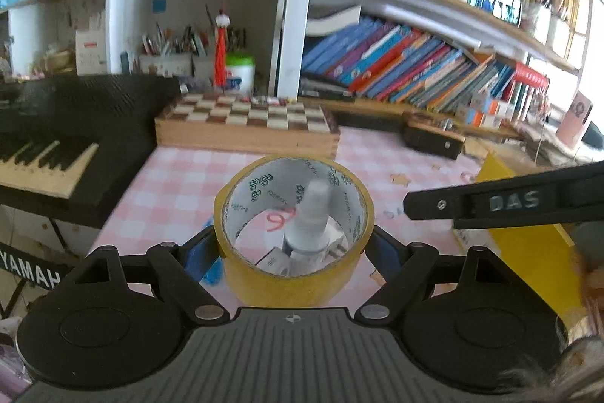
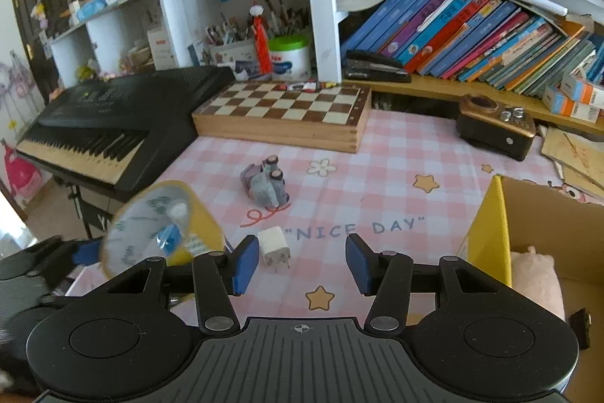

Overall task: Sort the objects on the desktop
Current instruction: 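Lift the tape roll with the left tool while the right tool moves toward the white spray bottle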

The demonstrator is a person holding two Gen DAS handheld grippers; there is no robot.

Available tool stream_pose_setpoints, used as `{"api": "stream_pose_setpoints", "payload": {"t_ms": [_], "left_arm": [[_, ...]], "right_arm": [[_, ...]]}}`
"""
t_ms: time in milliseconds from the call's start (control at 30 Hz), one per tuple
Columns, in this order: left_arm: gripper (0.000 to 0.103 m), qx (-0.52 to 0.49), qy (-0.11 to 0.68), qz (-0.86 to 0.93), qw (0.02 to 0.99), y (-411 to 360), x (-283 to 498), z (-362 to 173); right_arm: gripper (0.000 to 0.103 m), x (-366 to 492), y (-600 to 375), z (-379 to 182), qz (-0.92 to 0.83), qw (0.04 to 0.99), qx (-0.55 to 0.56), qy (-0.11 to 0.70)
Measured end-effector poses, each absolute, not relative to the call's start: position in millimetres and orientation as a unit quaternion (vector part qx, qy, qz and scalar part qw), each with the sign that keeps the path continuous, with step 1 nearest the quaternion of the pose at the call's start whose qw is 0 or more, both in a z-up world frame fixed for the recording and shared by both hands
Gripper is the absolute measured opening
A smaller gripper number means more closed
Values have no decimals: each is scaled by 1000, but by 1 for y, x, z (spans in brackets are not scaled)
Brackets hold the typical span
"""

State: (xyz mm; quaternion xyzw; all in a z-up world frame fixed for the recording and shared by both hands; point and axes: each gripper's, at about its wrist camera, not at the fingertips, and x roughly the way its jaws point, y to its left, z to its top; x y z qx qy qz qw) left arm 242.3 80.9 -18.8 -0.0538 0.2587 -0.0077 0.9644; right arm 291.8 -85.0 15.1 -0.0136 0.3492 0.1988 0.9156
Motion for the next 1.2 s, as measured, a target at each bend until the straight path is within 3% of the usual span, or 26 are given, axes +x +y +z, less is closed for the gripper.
{"api": "stream_pose_setpoints", "payload": {"t_ms": [367,1067,1200], "left_arm": [[82,-92,180,19,979,105,194,39],[82,-99,223,109,964,134,167,27],[82,-98,223,109,964,135,167,27]], "right_arm": [[51,286,-71,1,229,903,-30,363],[49,316,-11,-49,280,879,-82,376],[35,319,-8,-52,294,874,-86,378]]}}
